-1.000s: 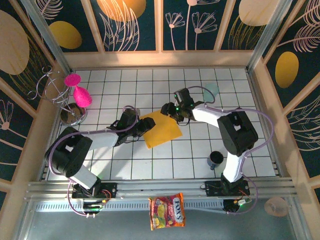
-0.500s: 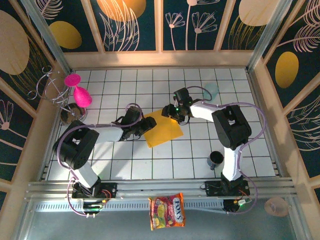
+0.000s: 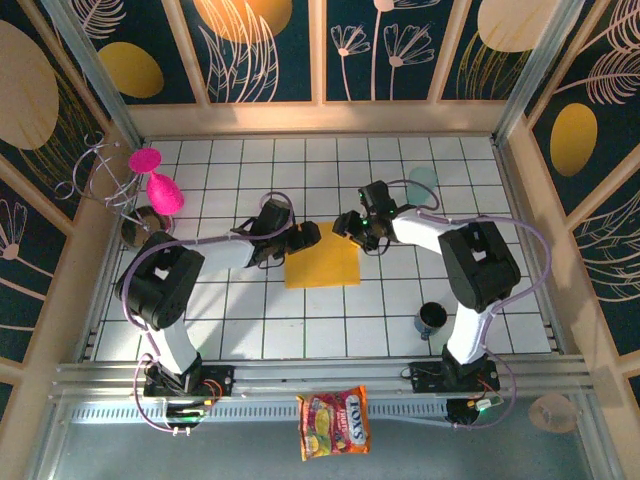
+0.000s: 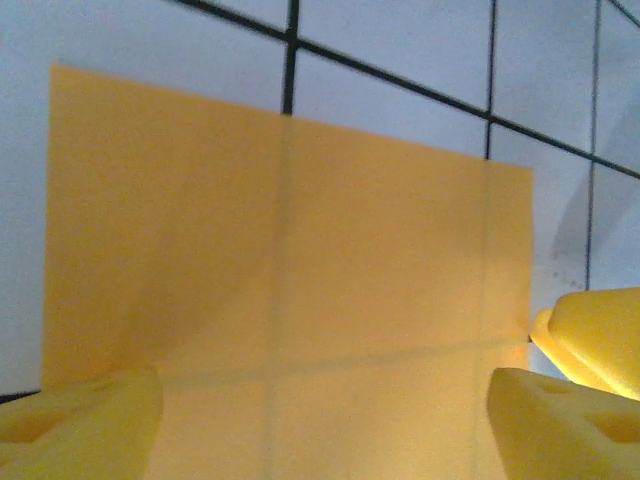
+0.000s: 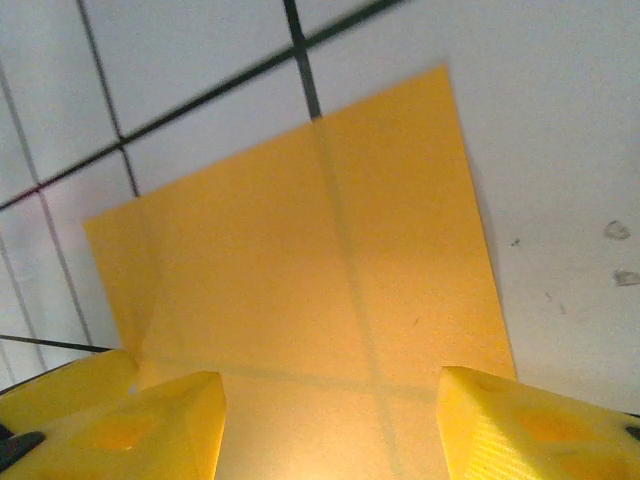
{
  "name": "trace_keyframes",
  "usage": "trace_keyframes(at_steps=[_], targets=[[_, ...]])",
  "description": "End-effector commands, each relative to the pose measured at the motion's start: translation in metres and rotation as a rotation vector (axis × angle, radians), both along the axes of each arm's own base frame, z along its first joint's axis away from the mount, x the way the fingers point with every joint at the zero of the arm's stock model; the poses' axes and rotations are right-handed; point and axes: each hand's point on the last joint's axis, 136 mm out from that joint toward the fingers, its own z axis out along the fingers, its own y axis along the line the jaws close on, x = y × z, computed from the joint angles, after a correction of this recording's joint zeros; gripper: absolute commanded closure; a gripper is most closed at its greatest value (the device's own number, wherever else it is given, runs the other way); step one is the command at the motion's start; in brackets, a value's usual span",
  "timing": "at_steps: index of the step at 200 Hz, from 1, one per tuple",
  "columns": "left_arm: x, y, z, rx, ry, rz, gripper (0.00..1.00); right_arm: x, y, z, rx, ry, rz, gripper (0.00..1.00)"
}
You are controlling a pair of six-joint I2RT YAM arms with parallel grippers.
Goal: Fold a paper plane with a square sheet of paper (pick it up from the middle)
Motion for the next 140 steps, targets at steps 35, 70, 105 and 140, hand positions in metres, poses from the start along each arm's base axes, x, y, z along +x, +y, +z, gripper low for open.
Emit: trace_keyframes(at_steps=[35,70,105,140], targets=[[-0.019,-0.006,0.026,-0.077,-0.042,-0.041,0.01,-0.014,0.001,0.009,0.028,-0.025,0.105,0.46],[-0.028,-0.014,0.018,-0.109,-0.007,-0.046,0.07,-0.02,0.002,-0.007,0.017,0.011,0.128,0.47],[-0.027,-0.02,0.0,-0.103,0.055,-0.05,0.14,-0.023,0.003,-0.02,0.01,0.04,0.138,0.49],[-0.026,-0.018,-0.009,-0.076,0.08,-0.036,0.15,-0.026,0.001,-0.029,-0.004,0.059,0.139,0.51]])
